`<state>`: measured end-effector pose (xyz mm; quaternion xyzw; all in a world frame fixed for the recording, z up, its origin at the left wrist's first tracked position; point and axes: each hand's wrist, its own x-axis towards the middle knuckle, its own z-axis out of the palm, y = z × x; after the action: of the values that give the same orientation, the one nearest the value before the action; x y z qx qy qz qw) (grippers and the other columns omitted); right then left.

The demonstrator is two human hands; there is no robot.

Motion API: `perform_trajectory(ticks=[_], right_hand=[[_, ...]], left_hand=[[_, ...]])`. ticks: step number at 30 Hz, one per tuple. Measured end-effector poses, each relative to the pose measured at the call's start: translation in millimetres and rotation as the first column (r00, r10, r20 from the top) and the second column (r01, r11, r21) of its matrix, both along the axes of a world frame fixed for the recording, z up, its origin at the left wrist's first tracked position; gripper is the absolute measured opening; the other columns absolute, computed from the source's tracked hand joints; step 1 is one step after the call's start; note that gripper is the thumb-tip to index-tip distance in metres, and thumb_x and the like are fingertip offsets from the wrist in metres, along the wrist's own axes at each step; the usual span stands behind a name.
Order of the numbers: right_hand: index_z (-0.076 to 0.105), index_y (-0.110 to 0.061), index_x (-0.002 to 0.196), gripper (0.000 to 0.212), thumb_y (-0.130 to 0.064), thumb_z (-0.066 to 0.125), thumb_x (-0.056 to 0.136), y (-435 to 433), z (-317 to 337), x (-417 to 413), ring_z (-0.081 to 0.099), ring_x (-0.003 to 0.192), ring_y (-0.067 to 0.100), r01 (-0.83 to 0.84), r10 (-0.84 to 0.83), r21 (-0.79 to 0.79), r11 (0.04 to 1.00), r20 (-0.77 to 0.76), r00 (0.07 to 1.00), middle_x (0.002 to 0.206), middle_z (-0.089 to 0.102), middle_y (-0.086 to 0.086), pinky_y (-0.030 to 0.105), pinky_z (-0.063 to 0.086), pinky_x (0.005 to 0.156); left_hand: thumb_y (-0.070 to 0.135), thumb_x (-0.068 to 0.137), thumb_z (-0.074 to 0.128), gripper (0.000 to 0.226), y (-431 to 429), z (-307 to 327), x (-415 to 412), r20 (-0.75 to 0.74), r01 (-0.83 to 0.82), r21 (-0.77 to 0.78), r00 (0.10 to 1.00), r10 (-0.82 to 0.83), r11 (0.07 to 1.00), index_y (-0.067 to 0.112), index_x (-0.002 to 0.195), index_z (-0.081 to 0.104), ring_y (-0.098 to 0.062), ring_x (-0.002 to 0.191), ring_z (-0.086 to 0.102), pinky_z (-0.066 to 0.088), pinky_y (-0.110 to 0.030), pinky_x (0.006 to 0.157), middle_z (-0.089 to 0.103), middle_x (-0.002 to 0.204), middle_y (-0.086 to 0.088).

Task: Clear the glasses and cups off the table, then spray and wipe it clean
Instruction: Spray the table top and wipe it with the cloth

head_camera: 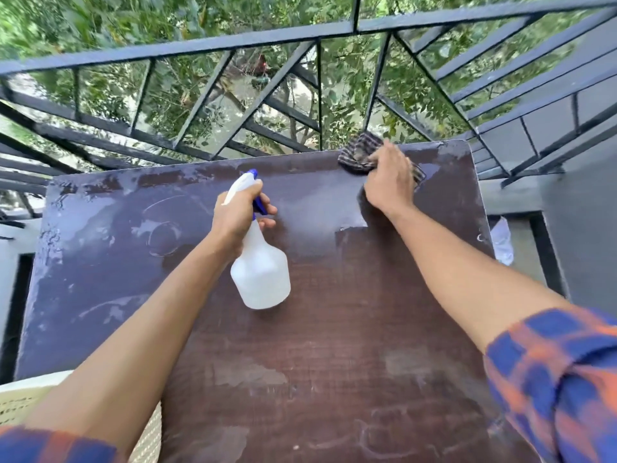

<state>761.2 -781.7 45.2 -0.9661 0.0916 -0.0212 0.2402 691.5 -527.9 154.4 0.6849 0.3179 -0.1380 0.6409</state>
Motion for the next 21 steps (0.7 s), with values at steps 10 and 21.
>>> perform_trajectory(ticks=[10, 21], right_hand=[[0.064, -0.009, 0.101, 0.031, 0.001, 0.051, 0.075, 56, 2, -79, 0.055, 0.127, 0.037, -0.531, 0.525, 0.068, 0.844, 0.090, 0.846, 0.138, 0.059, 0.018, 0.052, 0.038, 0.108], [0.053, -0.020, 0.113, 0.036, -0.002, 0.055, 0.082, -108, 7, -3, 0.047, 0.125, 0.031, 0.229, -0.230, -0.021, 0.973, -0.074, 0.970, 0.124, 0.059, 0.009, 0.043, 0.032, 0.108]], left_hand=[[0.023, 0.101, 0.057, 0.034, -30, -3, -3, 0.008, 0.068, 0.021, 0.998, -0.068, 0.997, 0.005, 0.074, 0.063, -0.021, 0.063, 0.065, 0.055, -0.027, 0.050, 0.064, 0.062, -0.007], [0.025, 0.101, 0.058, 0.034, -71, 1, -3, 0.023, 0.118, -0.009, 0.993, -0.118, 0.993, 0.005, 0.075, 0.064, -0.025, 0.064, 0.063, 0.056, -0.037, 0.066, 0.066, 0.061, -0.008]])
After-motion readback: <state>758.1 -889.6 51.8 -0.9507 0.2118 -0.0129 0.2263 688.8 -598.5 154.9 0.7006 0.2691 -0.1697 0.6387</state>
